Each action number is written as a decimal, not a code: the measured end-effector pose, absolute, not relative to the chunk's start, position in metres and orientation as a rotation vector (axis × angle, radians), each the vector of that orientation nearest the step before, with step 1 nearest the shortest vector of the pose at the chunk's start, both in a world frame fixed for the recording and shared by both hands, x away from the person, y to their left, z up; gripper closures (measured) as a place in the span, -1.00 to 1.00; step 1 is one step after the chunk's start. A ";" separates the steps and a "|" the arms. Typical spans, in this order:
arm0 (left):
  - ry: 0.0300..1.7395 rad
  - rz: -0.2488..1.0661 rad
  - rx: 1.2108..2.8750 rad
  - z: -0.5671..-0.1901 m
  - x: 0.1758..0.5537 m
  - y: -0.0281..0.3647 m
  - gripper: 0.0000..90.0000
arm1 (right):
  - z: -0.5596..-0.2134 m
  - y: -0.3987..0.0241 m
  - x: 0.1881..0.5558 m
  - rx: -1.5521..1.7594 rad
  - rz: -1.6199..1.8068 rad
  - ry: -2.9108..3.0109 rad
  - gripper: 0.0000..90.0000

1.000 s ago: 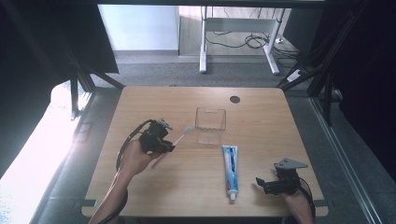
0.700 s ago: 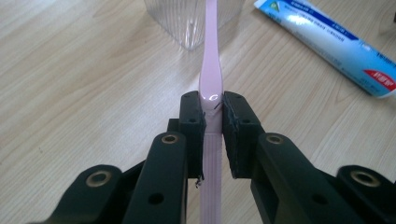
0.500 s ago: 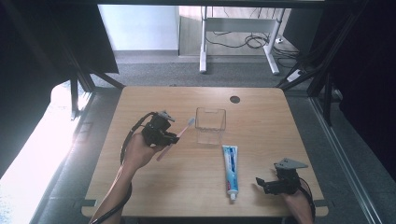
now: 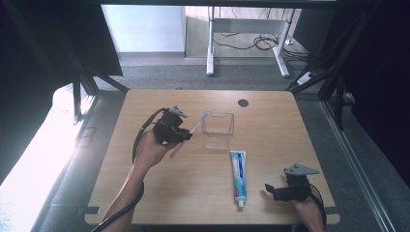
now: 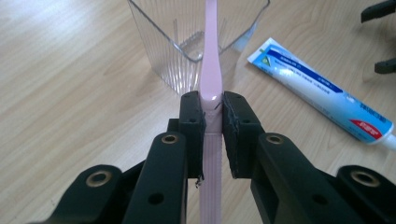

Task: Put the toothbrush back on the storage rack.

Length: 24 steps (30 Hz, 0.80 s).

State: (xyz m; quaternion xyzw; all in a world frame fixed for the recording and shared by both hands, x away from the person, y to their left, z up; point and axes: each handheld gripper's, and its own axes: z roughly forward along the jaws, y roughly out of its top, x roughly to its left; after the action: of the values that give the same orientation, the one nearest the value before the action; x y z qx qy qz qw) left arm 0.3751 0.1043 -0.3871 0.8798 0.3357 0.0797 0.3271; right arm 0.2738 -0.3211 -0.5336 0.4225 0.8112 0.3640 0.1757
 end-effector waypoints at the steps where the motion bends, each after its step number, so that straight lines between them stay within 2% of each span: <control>1: 0.882 0.209 2.297 -0.387 0.376 0.103 0.75 | -0.534 -0.321 0.274 1.197 1.031 2.299 -1.00; 24: 0.844 0.250 2.220 -0.382 0.402 0.073 0.75 | -0.534 -0.320 0.274 1.186 1.036 2.305 -0.99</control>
State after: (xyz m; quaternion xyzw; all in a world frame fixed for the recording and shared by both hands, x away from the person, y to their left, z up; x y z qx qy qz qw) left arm 0.4021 0.0732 -0.3824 0.8644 0.3287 0.0974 0.3678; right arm 0.2737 -0.3204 -0.5337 0.4183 0.8131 0.3656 0.1739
